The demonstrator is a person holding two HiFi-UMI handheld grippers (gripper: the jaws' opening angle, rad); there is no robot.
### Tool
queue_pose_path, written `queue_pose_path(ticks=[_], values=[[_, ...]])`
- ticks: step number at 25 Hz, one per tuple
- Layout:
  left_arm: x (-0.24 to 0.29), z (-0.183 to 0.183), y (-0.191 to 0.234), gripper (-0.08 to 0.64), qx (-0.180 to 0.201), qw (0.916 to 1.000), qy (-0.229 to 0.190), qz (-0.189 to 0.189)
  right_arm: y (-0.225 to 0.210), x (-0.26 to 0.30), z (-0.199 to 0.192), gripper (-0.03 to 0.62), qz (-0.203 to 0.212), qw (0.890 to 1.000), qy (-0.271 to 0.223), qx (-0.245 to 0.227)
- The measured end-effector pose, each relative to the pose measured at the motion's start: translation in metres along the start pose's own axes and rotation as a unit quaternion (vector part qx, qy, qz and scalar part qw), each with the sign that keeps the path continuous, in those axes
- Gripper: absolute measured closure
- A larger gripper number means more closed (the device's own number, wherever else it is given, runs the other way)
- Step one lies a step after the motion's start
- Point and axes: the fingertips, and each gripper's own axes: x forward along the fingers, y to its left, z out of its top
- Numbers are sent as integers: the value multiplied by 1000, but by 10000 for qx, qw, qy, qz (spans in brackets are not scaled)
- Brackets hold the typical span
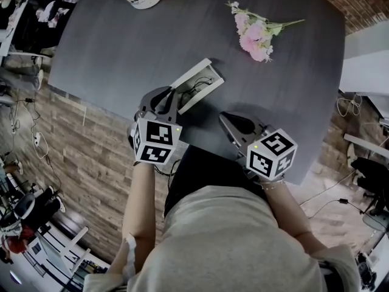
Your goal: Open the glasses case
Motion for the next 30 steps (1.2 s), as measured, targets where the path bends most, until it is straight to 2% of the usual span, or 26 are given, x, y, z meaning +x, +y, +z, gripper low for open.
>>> queue_pose_path(ticks=[4, 12, 16, 25, 30], values=[[6, 2, 13, 517, -307, 9994, 6, 131, 1, 0, 1, 584, 4, 10000, -18, -4], [17, -1, 33, 517, -408, 9986, 119, 306, -5, 0, 4, 585, -62, 10000, -29, 9], [19, -2, 38, 515, -644, 9971, 119, 400, -5, 3, 6, 586, -46, 10000, -79, 37], [15, -1, 36, 515, -974, 9946, 53, 354, -1, 4, 10, 584, -40, 9999, -137, -14], [5, 0, 30, 514, -1284, 9913, -72, 288, -1, -1, 11, 584, -45, 9998, -177, -71]])
